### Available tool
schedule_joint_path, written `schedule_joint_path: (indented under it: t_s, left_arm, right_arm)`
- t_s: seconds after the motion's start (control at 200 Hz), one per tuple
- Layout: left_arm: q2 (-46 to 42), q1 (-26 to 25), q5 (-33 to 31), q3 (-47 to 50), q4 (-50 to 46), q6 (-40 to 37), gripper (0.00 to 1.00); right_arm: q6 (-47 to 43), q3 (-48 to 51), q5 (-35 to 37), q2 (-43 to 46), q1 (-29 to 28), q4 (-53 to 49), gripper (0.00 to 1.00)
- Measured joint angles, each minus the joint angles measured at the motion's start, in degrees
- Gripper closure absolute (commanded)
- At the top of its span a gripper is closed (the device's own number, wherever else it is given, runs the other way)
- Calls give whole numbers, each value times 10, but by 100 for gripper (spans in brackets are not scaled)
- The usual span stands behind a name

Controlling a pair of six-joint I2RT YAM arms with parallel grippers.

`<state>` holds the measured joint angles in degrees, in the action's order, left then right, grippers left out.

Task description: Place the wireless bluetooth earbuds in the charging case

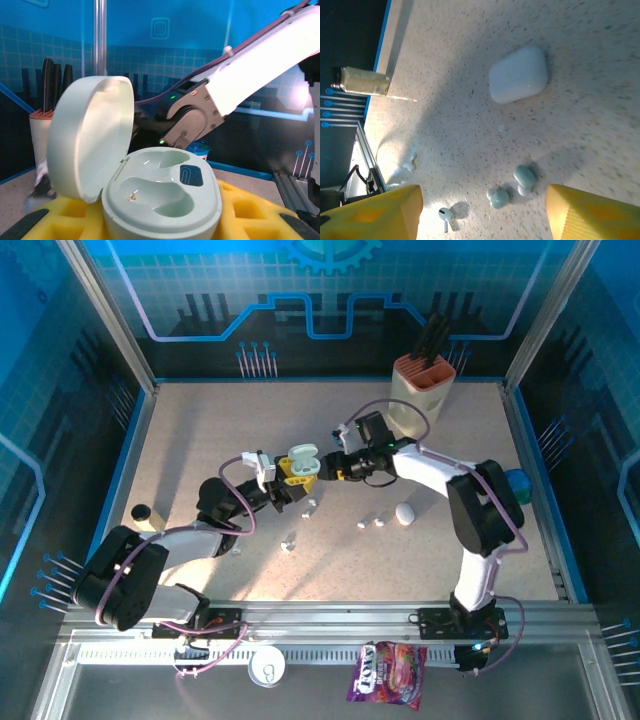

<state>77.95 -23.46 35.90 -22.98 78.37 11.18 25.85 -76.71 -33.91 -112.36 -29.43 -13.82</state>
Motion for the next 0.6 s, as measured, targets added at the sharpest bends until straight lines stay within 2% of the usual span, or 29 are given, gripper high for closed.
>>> schedule_joint_path:
  t_s: [0.275, 0.595]
  left_arm:
    - [0, 0, 4, 0, 0, 10, 78]
    - [0, 0, 6, 0, 0, 10, 78]
  right_arm:
    - [-21, -102, -6, -101, -33, -50, 38]
    - [-32, -111, -13, -138, -35, -71, 40]
